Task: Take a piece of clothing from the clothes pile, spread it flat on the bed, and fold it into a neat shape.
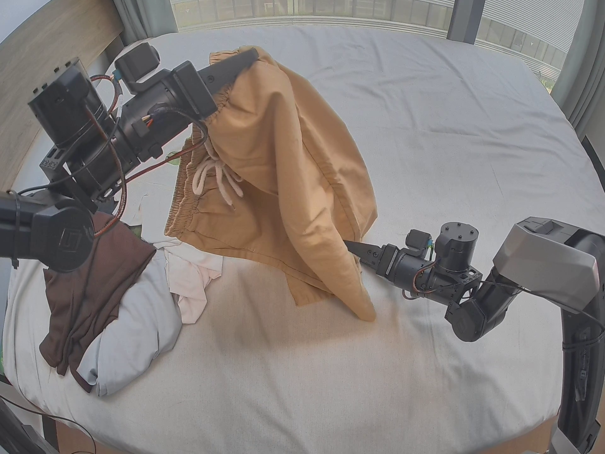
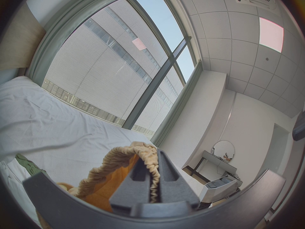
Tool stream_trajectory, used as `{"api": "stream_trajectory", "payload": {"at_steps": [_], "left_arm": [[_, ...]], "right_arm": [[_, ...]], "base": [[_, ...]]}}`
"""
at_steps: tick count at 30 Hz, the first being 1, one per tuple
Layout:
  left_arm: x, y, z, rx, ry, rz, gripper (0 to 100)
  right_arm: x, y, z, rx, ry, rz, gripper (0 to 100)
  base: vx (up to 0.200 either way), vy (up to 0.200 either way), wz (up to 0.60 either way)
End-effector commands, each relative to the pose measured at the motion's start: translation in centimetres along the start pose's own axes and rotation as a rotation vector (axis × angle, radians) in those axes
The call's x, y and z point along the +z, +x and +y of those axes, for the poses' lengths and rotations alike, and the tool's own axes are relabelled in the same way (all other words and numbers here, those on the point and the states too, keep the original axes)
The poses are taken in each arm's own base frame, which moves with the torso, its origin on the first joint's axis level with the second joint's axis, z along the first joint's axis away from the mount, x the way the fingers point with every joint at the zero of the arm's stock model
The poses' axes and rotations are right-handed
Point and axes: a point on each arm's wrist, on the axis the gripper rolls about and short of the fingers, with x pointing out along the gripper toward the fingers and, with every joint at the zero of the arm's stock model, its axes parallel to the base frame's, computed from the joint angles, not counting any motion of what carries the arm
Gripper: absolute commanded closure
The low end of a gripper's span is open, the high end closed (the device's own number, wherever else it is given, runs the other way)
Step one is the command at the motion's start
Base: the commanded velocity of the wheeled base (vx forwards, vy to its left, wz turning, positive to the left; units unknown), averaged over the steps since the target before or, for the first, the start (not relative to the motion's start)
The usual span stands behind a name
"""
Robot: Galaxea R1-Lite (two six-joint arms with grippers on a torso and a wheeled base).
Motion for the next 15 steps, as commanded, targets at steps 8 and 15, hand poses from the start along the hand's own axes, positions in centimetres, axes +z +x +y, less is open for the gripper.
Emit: {"api": "stream_trajectory", "payload": {"at_steps": [8,15], "left_arm": [[1.0,0.3,0.1,-0.003,0.03,-0.03,100],[0.9,0.2,0.3,0.003,0.032,-0.028,100]], "right_arm": [[-1.5,0.9,-1.5,-0.019,0.015,0.031,0],[-1.9,2.3,-2.2,-0.001,0.006,0.022,0]], "base": [[0.0,0.0,0.0],[0.0,0.0,0.0]]}}
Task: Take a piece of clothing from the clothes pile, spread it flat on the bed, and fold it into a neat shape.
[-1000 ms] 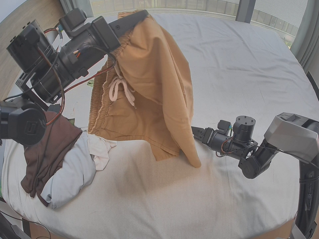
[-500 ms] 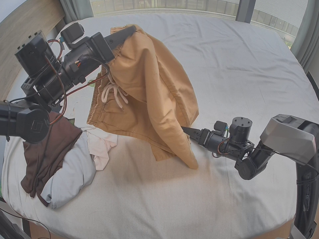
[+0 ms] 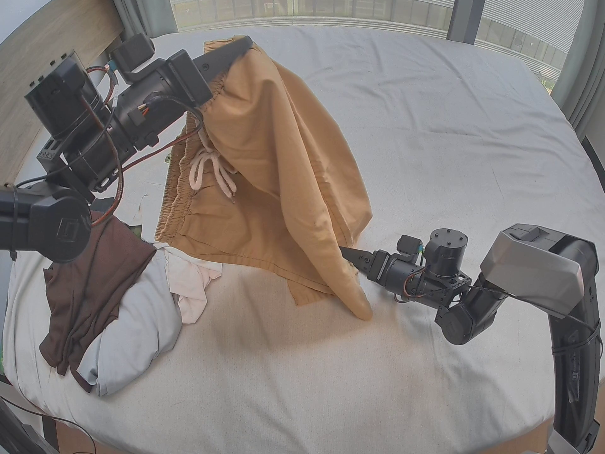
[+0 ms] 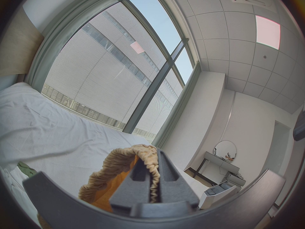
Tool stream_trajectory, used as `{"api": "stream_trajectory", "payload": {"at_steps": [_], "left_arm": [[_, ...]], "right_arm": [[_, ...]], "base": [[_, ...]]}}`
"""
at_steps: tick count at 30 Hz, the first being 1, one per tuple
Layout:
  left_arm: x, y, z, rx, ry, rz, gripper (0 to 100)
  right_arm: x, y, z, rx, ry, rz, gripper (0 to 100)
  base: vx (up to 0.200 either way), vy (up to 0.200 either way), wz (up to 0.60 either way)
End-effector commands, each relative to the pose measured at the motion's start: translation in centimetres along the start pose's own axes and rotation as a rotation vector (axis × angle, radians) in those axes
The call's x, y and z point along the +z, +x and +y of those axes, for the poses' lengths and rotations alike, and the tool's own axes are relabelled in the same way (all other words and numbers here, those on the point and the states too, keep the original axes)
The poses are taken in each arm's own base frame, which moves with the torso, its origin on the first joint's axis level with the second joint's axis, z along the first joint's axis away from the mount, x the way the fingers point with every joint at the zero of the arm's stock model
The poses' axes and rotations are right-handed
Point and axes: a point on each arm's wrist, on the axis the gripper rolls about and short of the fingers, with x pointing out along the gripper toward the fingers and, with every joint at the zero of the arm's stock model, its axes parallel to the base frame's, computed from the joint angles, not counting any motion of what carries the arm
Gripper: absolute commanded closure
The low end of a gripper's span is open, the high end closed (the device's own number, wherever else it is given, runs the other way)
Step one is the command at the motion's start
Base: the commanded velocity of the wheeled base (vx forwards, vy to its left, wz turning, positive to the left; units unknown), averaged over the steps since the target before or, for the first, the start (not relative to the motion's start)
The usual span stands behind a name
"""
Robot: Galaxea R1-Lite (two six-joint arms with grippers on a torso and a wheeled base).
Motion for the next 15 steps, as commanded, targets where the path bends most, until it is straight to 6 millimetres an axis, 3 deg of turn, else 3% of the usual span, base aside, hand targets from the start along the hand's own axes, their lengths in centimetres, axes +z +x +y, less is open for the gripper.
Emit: {"api": "stream_trajectory", "payload": {"at_steps": [1,11,12,15], "left_arm": [[-0.2,0.0,0.0,0.001,-0.002,0.004,100],[-0.6,-0.1,0.1,0.005,0.003,0.016,100],[-0.6,-0.1,0.2,0.006,0.004,0.016,100],[-0.7,-0.2,0.3,0.009,0.003,0.018,100]], "right_arm": [[-0.6,1.0,-1.0,0.006,-0.003,-0.001,0],[0.6,1.5,0.3,0.11,0.007,-0.098,0],[0.7,1.4,0.4,0.122,0.009,-0.111,100],[0.8,0.9,0.4,0.125,0.004,-0.124,100]], "base": [[0.0,0.0,0.0],[0.0,0.0,0.0],[0.0,0.0,0.0],[0.0,0.0,0.0]]}}
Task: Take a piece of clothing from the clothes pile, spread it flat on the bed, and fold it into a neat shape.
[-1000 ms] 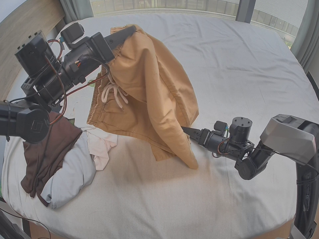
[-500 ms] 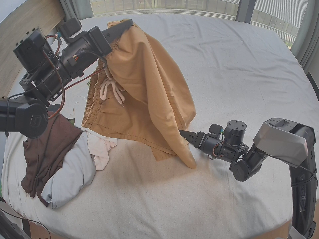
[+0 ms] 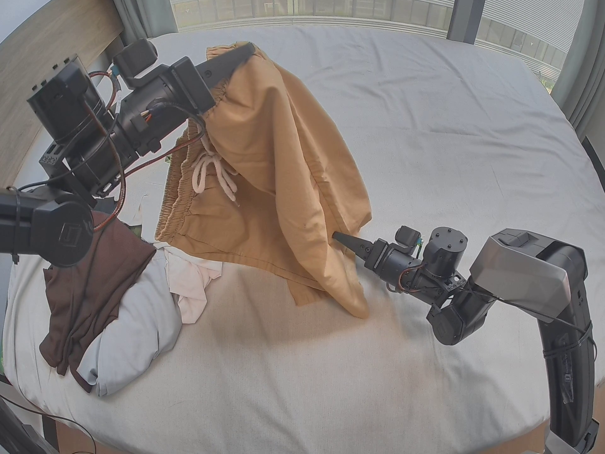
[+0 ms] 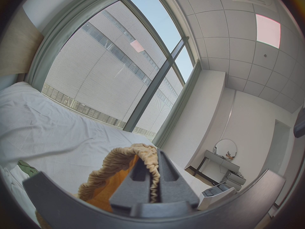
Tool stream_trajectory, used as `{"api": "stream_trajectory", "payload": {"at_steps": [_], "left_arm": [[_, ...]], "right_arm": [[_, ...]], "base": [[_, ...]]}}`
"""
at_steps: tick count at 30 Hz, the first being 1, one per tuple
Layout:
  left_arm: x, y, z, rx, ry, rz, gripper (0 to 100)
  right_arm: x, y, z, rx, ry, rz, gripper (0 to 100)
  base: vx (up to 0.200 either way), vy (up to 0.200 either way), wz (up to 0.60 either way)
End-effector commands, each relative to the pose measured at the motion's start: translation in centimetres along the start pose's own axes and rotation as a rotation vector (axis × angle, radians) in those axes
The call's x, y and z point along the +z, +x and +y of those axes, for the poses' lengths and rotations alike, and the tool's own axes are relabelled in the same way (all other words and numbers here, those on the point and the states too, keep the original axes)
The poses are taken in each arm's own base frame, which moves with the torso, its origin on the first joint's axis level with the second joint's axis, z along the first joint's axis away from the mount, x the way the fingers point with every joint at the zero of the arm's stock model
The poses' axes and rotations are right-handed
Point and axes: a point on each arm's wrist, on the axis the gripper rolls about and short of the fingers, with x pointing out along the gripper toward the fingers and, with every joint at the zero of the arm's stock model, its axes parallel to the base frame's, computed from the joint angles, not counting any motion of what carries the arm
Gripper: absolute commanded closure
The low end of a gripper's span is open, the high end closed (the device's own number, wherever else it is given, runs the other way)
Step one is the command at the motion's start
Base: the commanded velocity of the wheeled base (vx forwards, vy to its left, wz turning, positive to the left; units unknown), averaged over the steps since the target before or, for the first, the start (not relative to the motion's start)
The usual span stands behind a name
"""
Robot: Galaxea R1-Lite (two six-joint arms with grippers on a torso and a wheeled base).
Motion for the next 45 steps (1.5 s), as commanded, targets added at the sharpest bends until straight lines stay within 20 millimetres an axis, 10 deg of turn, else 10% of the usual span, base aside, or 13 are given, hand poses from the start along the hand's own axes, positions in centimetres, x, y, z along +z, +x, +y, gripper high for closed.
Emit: {"api": "stream_trajectory", "payload": {"at_steps": [1,22,23,29,45], "left_arm": [[-0.1,0.0,0.2,0.005,-0.001,0.003,100],[-1.6,-0.3,1.8,0.052,-0.014,0.038,100],[-2.0,-0.3,1.9,0.056,-0.019,0.046,100],[-4.8,-0.2,3.1,0.085,-0.02,0.104,100],[-4.9,-0.1,3.2,0.068,-0.002,0.068,100]], "right_arm": [[0.2,-0.8,0.1,-0.003,0.007,-0.01,100],[4.7,-9.0,3.1,-0.071,-0.073,-0.044,100],[4.7,-9.2,3.0,-0.066,-0.068,-0.032,0],[3.6,-8.7,1.5,-0.069,-0.048,0.011,0],[2.0,-6.8,-1.3,-0.077,-0.048,0.034,0]], "base": [[0.0,0.0,0.0],[0.0,0.0,0.0],[0.0,0.0,0.0],[0.0,0.0,0.0],[0.0,0.0,0.0]]}}
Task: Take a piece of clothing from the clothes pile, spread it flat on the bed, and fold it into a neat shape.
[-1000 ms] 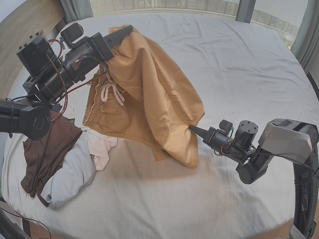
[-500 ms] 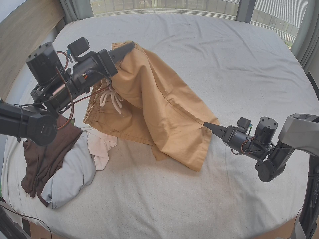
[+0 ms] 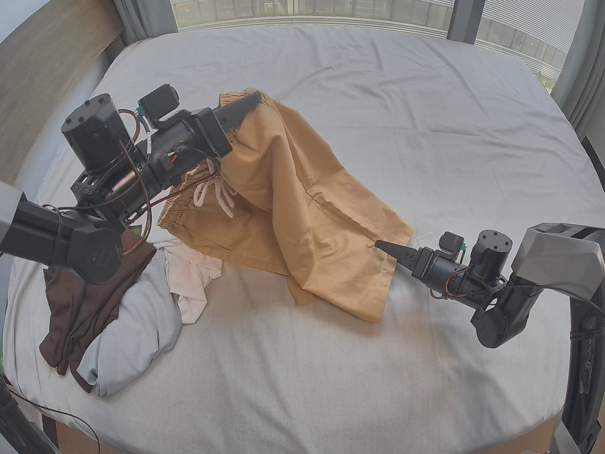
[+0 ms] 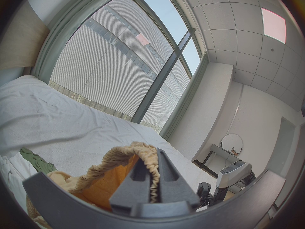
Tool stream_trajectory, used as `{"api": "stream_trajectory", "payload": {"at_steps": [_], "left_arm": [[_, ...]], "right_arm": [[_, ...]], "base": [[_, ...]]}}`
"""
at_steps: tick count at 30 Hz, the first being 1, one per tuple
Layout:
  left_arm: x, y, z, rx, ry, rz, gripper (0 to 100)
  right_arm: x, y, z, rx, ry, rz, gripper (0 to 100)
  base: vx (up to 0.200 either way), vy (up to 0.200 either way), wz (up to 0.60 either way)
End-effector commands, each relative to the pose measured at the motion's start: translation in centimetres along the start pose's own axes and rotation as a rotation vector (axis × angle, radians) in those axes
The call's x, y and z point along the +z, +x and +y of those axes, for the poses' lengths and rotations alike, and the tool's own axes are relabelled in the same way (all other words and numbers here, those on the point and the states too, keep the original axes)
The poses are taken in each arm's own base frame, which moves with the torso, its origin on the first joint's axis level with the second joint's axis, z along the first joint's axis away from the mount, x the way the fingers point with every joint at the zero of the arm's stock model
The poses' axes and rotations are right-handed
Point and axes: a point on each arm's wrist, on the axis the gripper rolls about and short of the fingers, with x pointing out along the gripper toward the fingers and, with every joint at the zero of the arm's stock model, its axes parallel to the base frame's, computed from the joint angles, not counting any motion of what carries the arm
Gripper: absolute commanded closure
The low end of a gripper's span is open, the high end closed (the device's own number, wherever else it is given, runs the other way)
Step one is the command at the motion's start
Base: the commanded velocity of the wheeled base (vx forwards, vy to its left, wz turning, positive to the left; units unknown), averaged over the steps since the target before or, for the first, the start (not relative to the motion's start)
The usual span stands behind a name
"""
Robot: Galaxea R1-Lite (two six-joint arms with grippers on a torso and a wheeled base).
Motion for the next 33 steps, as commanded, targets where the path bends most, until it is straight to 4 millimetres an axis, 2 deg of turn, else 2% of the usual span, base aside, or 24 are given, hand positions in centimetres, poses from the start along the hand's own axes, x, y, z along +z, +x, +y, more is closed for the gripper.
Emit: {"api": "stream_trajectory", "payload": {"at_steps": [1,7,10,17,18,25,30,32,33], "left_arm": [[-0.1,0.0,0.0,0.002,-0.002,0.003,100],[-0.1,0.0,0.0,0.001,-0.001,0.001,100],[-0.1,-0.1,0.1,0.003,0.001,0.001,100],[-0.2,-0.2,0.2,0.001,0.005,-0.008,100],[-0.2,-0.2,0.2,0.001,0.005,-0.008,100],[-0.2,-0.2,0.2,0.0,0.006,-0.009,100],[0.0,-0.3,0.1,-0.007,0.009,-0.023,100],[0.3,-0.3,0.0,-0.014,0.013,-0.036,100],[0.9,-0.5,-0.4,-0.026,0.013,-0.054,100]], "right_arm": [[-0.6,1.0,-0.6,0.011,0.001,0.008,0],[-0.5,2.8,0.8,0.075,-0.031,-0.002,0],[-0.5,3.7,0.7,0.092,-0.042,-0.013,0],[-0.3,3.8,0.6,0.092,-0.045,-0.022,0],[-0.2,3.8,0.6,0.09,-0.045,-0.023,100],[0.0,3.6,0.6,0.088,-0.046,-0.029,100],[0.7,3.5,1.3,0.068,-0.056,-0.078,100],[1.8,3.1,2.5,0.08,-0.071,-0.11,100],[2.8,2.2,4.0,0.094,-0.081,-0.128,100]], "base": [[0.0,0.0,0.0],[0.0,0.0,0.0],[0.0,0.0,0.0],[0.0,0.0,0.0],[0.0,0.0,0.0],[0.0,0.0,0.0],[0.0,0.0,0.0],[0.0,0.0,0.0],[0.0,0.0,0.0]]}}
